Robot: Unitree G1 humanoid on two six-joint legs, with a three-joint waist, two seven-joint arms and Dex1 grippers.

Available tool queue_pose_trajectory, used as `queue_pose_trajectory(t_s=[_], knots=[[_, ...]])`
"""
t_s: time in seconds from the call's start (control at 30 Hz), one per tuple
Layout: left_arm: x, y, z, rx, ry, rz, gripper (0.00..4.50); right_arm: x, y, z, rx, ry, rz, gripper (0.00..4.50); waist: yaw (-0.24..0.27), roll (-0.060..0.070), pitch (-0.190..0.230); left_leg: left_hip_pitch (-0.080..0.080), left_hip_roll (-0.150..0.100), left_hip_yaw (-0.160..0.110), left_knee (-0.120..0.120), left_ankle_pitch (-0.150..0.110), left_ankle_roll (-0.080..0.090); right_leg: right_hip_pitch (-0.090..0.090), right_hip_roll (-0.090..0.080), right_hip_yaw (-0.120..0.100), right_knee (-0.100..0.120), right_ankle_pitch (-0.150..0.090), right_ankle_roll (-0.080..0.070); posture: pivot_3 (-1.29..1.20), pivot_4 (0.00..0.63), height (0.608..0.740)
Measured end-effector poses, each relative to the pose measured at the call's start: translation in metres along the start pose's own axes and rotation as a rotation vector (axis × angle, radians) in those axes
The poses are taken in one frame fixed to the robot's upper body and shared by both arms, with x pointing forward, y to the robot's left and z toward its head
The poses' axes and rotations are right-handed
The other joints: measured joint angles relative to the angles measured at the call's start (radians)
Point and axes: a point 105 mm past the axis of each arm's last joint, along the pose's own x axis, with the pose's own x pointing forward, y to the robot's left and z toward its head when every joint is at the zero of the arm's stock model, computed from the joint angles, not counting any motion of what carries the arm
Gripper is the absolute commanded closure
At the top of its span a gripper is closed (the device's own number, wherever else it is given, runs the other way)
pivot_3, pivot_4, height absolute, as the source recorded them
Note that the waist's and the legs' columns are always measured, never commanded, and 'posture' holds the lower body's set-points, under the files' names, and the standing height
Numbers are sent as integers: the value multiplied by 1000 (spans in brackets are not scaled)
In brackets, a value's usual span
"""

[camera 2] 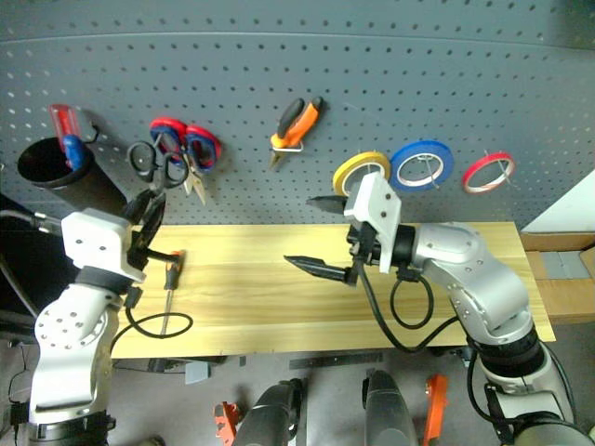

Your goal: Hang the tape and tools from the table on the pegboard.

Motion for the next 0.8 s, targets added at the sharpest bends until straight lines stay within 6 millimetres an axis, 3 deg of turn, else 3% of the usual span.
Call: queue_pose_trajectory(t_s=[0.23, 0.53, 0.8], knots=[[5, -3, -6, 1, 14, -22, 4345, 1, 0, 1, 0, -4, -2, 0, -1, 0, 0, 0, 0, 0, 0, 1, -2, 0, 0, 1, 0, 0, 0, -57, 269, 740], [11, -1, -15, -16, 36, -11, 4345, 6, -6, 23, -112, -86, -40, 0, -2, 0, 0, 0, 0, 0, 0, 1, -2, -1, 0, 1, 1, 0, 0, -70, 266, 740], [10, -4, -20, -34, 50, -16, 1680, 8, -3, 21, -119, -79, -32, 0, -3, 0, 0, 0, 0, 0, 0, 1, -2, -1, 0, 1, 1, 0, 0, -69, 271, 740]])
